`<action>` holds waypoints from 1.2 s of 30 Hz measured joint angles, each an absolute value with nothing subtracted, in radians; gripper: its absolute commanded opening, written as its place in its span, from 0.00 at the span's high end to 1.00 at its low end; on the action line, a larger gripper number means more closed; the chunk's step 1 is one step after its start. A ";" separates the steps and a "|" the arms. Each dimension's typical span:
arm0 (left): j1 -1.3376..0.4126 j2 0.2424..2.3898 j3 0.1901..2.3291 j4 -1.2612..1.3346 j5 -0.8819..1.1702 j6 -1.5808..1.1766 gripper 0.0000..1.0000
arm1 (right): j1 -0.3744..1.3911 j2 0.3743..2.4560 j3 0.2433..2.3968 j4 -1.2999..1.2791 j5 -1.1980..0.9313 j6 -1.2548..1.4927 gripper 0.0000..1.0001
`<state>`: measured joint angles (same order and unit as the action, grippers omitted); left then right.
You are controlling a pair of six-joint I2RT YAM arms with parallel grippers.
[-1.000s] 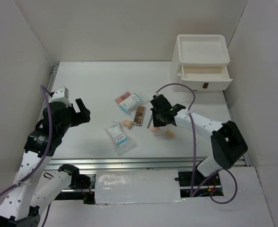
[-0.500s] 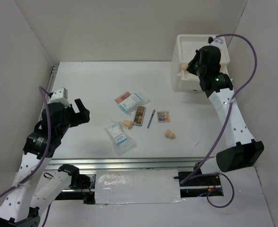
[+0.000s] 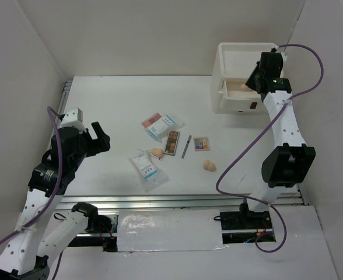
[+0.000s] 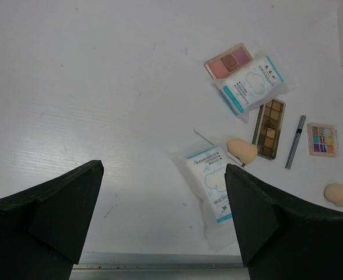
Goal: Organize the makeup
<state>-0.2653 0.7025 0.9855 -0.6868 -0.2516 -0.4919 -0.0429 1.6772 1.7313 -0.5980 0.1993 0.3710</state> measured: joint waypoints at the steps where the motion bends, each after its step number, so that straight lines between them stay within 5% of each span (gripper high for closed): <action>1: -0.265 0.704 0.986 -0.687 -0.252 -0.492 0.00 | -0.050 1.679 1.742 -0.603 0.193 0.371 0.38; 5: -0.265 0.704 0.986 -0.687 -0.250 -0.491 0.01 | -0.056 1.667 1.757 -0.591 0.155 0.366 0.00; 12: -0.265 0.704 0.986 -0.687 -0.249 -0.474 0.01 | 0.015 1.517 1.607 -0.585 0.124 0.365 0.00; 20: -0.265 0.702 0.986 -0.686 -0.249 -0.474 0.01 | 0.357 1.272 1.182 -0.593 0.109 0.374 0.02; 36: -0.263 0.711 0.986 -0.687 -0.245 -0.474 0.01 | 0.505 1.416 0.964 -0.720 0.120 0.419 0.06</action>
